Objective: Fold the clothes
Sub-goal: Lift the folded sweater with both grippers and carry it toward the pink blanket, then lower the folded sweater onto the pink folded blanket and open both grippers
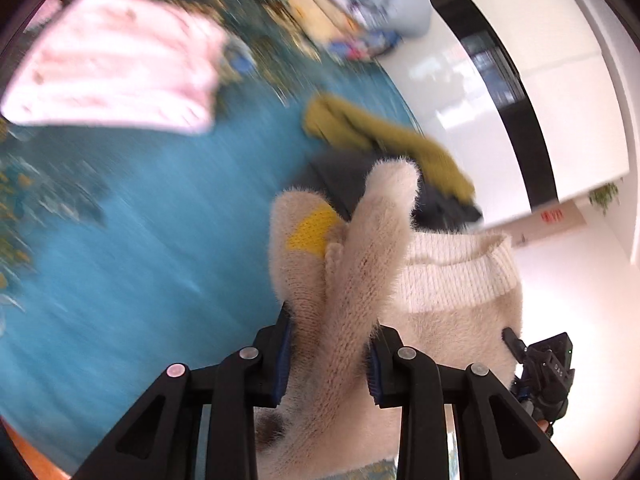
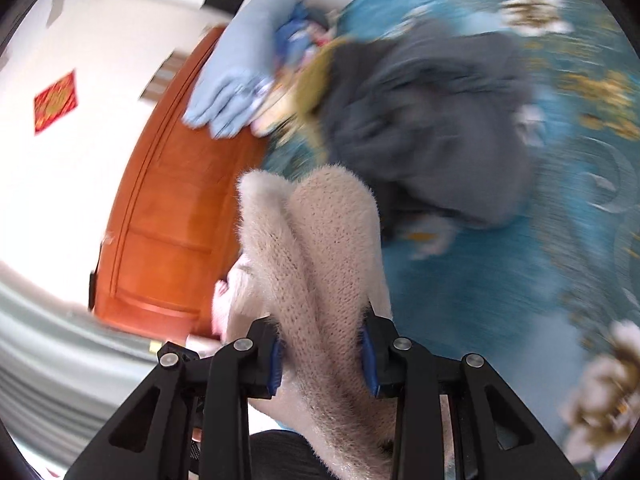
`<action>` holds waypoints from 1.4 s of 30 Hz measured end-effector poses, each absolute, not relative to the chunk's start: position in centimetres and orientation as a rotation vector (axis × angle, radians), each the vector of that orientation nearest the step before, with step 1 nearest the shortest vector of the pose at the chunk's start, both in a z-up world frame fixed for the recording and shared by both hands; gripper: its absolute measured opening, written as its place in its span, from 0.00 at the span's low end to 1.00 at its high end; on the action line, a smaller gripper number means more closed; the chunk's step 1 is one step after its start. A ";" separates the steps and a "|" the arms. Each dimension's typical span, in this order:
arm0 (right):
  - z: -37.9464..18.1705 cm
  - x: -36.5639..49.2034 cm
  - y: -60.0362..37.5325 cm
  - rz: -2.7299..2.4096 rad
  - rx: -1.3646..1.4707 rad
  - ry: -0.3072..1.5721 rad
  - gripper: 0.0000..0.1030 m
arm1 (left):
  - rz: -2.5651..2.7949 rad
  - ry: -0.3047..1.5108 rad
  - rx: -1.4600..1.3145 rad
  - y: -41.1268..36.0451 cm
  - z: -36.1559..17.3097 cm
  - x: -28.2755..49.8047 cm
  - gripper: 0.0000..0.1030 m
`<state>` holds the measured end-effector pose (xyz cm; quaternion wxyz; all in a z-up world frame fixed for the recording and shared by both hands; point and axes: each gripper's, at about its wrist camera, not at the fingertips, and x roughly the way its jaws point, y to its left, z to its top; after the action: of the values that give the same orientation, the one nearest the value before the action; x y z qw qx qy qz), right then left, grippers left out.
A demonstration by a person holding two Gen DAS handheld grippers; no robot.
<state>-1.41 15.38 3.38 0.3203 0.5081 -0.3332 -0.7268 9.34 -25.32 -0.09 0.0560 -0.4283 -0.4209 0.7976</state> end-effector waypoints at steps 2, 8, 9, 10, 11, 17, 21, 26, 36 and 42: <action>3.7 -3.5 11.2 -1.851 1.332 -0.847 0.32 | 2.473 -1.304 -1.277 -28.5 0.8 9.7 0.31; 3.9 -9.1 -2.2 -1.702 1.339 -0.792 0.32 | 2.602 -1.415 -1.221 -39.1 2.8 10.2 0.31; 3.8 -10.1 -4.5 -1.681 1.348 -0.784 0.32 | 2.616 -1.425 -1.221 -40.5 3.0 10.0 0.31; 4.0 -10.9 -6.4 -1.664 1.355 -0.776 0.32 | 2.631 -1.434 -1.222 -42.0 3.3 9.9 0.31; 4.1 -11.8 -8.3 -1.649 1.359 -0.764 0.32 | 2.644 -1.439 -1.224 -43.5 3.4 9.6 0.31; 4.0 -16.7 -19.2 -1.590 1.355 -0.683 0.32 | 2.709 -1.496 -1.197 -51.6 3.4 7.0 0.31; 2.6 -19.2 -24.7 -1.569 1.353 -0.644 0.32 | 2.758 -1.516 -1.186 -55.7 2.7 5.6 0.31; -1.2 -20.7 -29.4 -1.559 1.373 -0.617 0.32 | 2.800 -1.538 -1.207 -59.6 -0.1 4.6 0.31; -8.5 -21.6 -29.3 -1.624 1.499 -0.641 0.32 | 2.711 -1.638 -1.310 -61.6 -6.8 5.1 0.33; -9.6 -21.6 -28.9 -1.655 1.542 -0.647 0.32 | 2.681 -1.666 -1.339 -61.6 -7.0 5.0 0.38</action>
<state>-21.56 -28.86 -9.60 0.3841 0.6051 -0.2540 -0.6495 5.04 -61.58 -7.02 -0.1432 -0.3863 -0.4810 0.7739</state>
